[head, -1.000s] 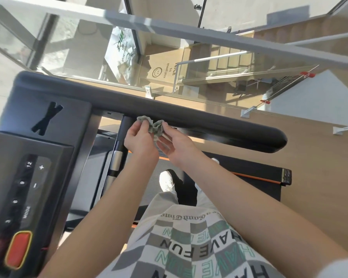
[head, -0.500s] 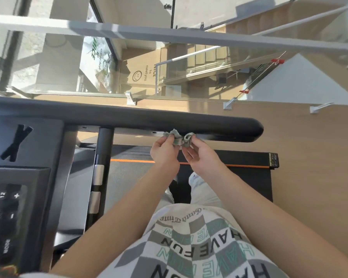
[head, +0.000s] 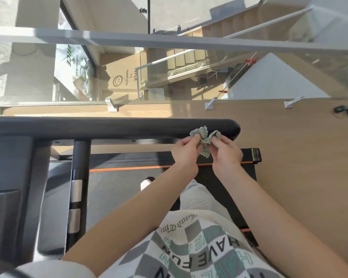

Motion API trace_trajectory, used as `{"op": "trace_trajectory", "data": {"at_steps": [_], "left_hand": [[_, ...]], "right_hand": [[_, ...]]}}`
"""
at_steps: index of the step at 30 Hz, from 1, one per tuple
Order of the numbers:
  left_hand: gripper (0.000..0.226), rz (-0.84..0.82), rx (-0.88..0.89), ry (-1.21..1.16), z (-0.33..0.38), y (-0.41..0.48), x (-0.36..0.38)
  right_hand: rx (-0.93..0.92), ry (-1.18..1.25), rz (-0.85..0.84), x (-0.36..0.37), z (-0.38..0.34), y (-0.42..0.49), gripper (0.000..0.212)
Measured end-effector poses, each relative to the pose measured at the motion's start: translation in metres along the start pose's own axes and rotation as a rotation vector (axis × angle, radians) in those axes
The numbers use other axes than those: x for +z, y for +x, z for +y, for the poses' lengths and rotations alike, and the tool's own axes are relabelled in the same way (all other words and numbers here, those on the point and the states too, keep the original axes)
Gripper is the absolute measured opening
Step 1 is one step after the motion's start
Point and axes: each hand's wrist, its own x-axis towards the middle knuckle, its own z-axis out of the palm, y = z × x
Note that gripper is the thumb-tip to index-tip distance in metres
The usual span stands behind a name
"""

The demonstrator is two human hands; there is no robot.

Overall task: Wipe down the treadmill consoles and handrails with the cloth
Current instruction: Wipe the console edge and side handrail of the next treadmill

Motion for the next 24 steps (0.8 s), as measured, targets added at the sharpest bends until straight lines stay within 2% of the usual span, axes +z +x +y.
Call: {"op": "trace_trajectory", "data": {"at_steps": [2, 5, 7, 9, 11, 14, 17, 20, 22, 24], "left_hand": [[0.019, 0.021, 0.027, -0.006, 0.002, 0.001, -0.002], [0.018, 0.020, 0.097, -0.024, 0.012, -0.005, -0.013], [0.016, 0.023, 0.153, 0.003, 0.019, -0.011, -0.025], [0.013, 0.032, 0.234, 0.048, 0.027, -0.015, -0.040], [0.010, 0.069, 0.369, 0.139, 0.036, -0.019, -0.059], [0.010, 0.193, 0.655, 0.438, 0.053, -0.028, -0.097], [0.013, 0.330, 0.818, 0.614, 0.069, -0.036, -0.140], [0.018, 0.549, 0.996, 0.868, 0.080, -0.035, -0.183], [0.027, 0.687, 1.053, 1.020, 0.084, -0.030, -0.208], [0.039, 0.768, 1.001, 1.120, 0.086, -0.028, -0.226]], "right_hand": [[-0.261, -0.230, -0.062, -0.004, 0.008, -0.004, 0.028], [-0.707, -0.558, -0.290, -0.009, 0.020, 0.000, 0.044], [-1.012, -0.868, -0.394, -0.008, 0.028, 0.005, 0.053], [-1.244, -1.113, -0.408, -0.002, 0.034, 0.011, 0.048], [-1.393, -1.189, -0.432, 0.004, 0.036, 0.017, 0.035], [-1.485, -1.166, -0.521, 0.017, 0.033, 0.020, 0.030], [-1.482, -1.133, -0.704, 0.037, 0.035, 0.013, 0.039], [-1.466, -1.126, -0.861, 0.062, 0.042, -0.003, 0.042], [-1.458, -1.111, -0.945, 0.077, 0.046, -0.013, 0.040], [-1.473, -1.115, -0.956, 0.088, 0.049, -0.020, 0.039]]}}
